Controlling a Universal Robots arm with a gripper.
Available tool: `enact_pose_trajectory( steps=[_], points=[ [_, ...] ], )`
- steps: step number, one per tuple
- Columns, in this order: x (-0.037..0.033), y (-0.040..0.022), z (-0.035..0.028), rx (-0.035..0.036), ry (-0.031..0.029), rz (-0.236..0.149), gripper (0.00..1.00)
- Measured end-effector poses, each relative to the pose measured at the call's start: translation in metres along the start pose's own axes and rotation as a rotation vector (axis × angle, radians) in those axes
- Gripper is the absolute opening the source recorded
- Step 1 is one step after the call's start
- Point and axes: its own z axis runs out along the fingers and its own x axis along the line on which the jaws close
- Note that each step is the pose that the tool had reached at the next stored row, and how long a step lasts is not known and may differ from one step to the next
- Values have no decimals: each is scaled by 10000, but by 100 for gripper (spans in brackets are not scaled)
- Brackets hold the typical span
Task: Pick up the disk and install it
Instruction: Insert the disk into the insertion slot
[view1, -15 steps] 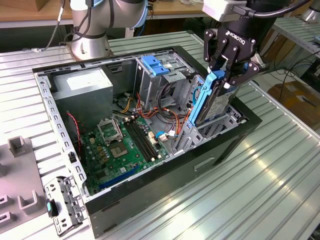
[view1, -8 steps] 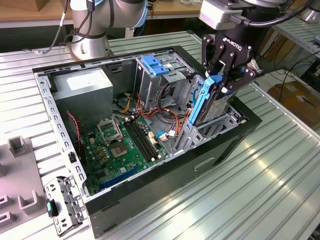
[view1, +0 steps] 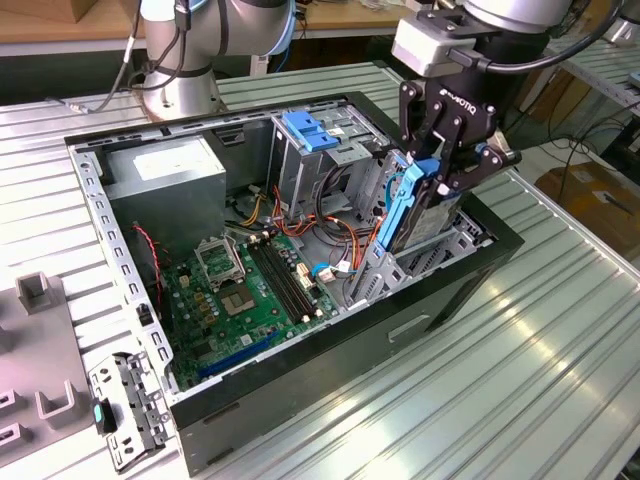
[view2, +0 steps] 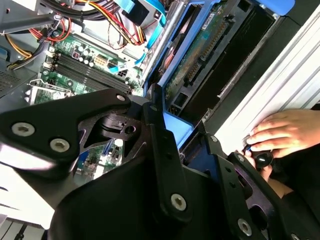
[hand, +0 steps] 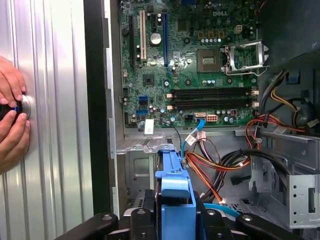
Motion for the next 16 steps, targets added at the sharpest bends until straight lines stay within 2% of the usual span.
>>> enact_pose_trajectory(
  steps=[13,16],
  points=[
    [-12,6,257,-13,1,0,37],
    [-12,6,263,-14,4,-1,37]
  ],
)
